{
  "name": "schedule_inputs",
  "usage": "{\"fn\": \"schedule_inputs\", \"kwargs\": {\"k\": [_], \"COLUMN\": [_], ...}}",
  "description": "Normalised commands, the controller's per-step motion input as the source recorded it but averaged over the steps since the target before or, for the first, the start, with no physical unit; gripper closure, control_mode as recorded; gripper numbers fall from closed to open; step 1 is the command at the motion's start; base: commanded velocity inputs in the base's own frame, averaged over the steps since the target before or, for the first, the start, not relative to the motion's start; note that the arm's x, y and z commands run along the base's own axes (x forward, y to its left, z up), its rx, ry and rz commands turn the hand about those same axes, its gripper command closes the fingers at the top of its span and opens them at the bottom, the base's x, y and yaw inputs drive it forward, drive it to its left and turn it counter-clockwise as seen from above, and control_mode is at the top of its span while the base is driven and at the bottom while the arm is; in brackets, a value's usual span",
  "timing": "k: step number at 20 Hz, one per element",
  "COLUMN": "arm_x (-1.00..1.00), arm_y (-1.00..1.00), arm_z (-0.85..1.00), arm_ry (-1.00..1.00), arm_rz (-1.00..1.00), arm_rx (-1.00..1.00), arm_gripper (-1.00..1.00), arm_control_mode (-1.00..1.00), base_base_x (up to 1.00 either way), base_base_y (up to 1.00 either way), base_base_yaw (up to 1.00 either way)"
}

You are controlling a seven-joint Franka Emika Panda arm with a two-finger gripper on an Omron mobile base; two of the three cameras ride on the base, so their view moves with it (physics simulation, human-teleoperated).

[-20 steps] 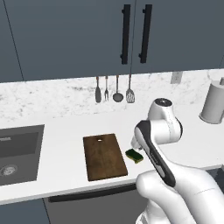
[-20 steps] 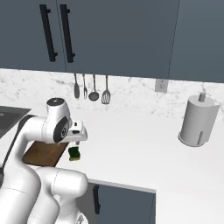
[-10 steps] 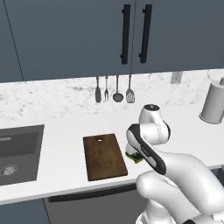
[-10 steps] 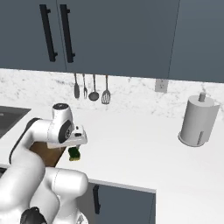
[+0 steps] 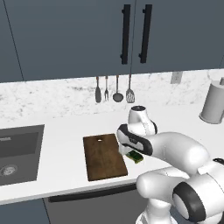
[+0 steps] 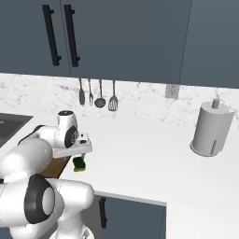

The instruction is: Pick up the sponge from the counter and clean the cutting board by briefly scrubbing or pressing down on the cutting board. Once finished, release the sponge.

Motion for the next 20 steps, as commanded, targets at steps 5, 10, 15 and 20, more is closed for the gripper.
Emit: {"fn": "schedule_inputs", "kwargs": {"k": [5,10,15,20], "arm_x": [0.15,0.07,0.0,0.0], "arm_y": [0.0,0.0,0.0,-0.1], "arm_z": [-0.27,-0.28,-0.25,-0.15], "arm_ry": [0.04,0.04,0.01,0.0], "arm_rz": [0.06,0.07,0.06,0.04], "arm_rx": [0.0,0.0,0.0,0.0], "arm_gripper": [-1.0,-1.0,-1.0,-1.0], "arm_control_mode": [-1.0,-1.0,-1.0,-1.0], "base_base_x": [0.0,0.0,0.0,0.0], "base_base_y": [0.0,0.0,0.0,0.0], "base_base_yaw": [0.0,0.0,0.0,0.0]}}
